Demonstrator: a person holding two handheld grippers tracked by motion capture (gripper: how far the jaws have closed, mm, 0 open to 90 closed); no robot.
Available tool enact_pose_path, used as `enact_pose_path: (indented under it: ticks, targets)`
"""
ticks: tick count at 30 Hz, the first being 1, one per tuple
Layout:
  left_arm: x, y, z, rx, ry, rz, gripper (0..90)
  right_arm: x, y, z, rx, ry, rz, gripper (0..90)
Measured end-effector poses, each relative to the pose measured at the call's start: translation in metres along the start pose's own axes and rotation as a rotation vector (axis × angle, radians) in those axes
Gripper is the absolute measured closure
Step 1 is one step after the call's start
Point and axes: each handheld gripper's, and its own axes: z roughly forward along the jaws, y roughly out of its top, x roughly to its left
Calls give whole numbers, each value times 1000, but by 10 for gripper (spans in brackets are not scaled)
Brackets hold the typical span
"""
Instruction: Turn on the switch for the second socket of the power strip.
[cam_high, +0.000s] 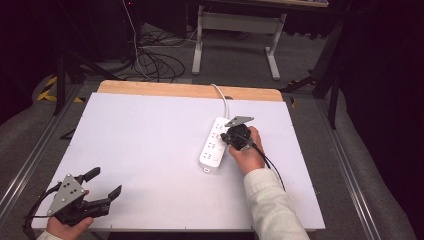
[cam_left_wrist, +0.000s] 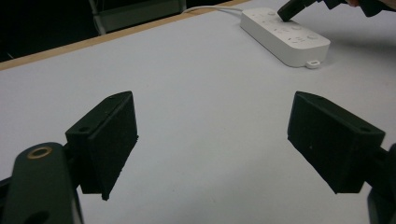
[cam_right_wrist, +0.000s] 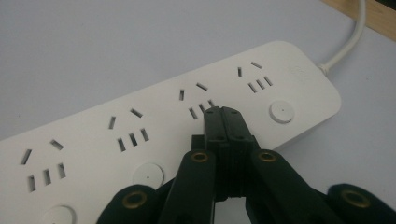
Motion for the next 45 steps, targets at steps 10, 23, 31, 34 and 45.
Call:
enact_pose_path:
  ticks: [10, 23, 31, 34, 45]
  targets:
    - [0, 0, 0, 2, 1, 4, 163, 3, -1, 0, -3, -21, 12, 900]
    - [0, 0, 0, 3, -3, 2, 163, 3, -1, 1, 2, -23, 28, 900]
    - [0, 0, 0, 3, -3, 3, 163, 2, -1, 1, 1, -17, 44, 900]
    - [0, 0, 0, 4, -3, 3, 163, 3, -1, 2, 3, -29, 40, 900]
    - [0, 0, 1, 6, -4, -5, 163, 5, 1, 1, 8, -40, 18, 900]
